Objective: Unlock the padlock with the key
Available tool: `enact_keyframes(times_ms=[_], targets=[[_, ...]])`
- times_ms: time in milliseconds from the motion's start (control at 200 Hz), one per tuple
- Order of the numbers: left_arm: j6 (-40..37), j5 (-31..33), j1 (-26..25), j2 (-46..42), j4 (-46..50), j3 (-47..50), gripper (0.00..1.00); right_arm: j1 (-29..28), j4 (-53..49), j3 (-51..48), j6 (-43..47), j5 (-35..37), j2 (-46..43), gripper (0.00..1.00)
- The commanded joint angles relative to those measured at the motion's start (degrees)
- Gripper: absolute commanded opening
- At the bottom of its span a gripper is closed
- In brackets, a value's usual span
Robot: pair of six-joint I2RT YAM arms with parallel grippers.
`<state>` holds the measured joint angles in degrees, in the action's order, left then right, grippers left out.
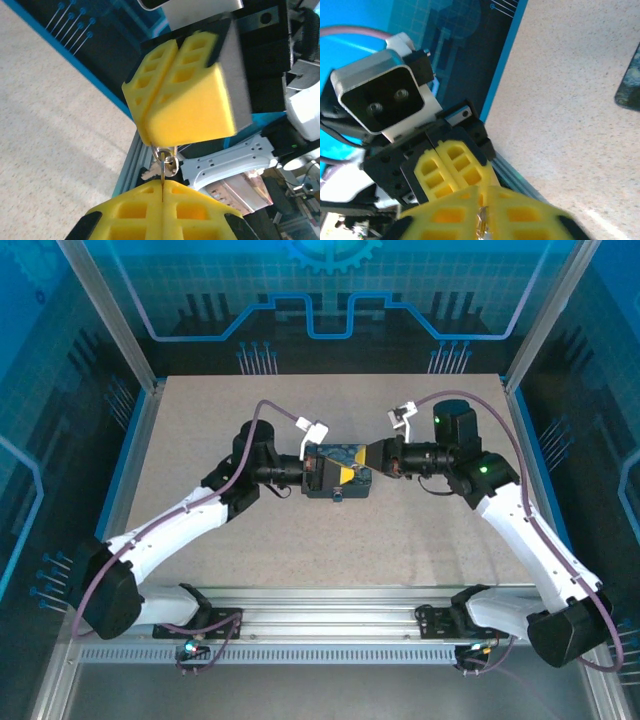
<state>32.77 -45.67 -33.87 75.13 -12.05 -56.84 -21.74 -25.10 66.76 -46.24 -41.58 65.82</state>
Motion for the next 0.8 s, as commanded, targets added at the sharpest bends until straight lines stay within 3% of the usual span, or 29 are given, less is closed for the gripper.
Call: enact_keyframes(times_ms=[0, 90, 180, 370, 500, 655, 795], targets=[[-8.74, 2.78, -0.05, -1.43, 16.96, -6.08, 0.0, 1.81, -2.02, -1.7, 4.24, 0.11, -2.07, 0.3], [-14.18, 4.36, -0.05, 0.41, 30.15, -11.38, 0.0, 2.88, -3.59, -3.09, 7.86, 2.28, -3.1, 0.38], [-18.29, 5.23, -0.06, 2.85, 40.87, -15.75, 0.0, 3.84, -3.54, -4.96, 11.05, 3.17, -3.81, 0.39], [-24.22, 5.23, -0.04, 8.25, 56.59, -23.12, 0.0, 4.3, 7.12, -11.89, 11.97, -1.91, -4.64, 0.41], [-26.97, 4.58, 0.01, 9.76, 61.09, -25.49, 0.0, 4.52, 13.76, -16.01, 10.49, -3.06, -5.12, 0.44], [-28.38, 3.99, -0.01, 10.1, 62.23, -25.82, 0.0, 4.52, 18.64, -20.16, 9.2, -3.51, -5.73, 0.57], [-29.0, 3.16, -0.06, 11.16, 62.89, -26.64, 0.0, 4.57, 23.36, -22.48, 7.49, -4.72, -6.25, 0.57]])
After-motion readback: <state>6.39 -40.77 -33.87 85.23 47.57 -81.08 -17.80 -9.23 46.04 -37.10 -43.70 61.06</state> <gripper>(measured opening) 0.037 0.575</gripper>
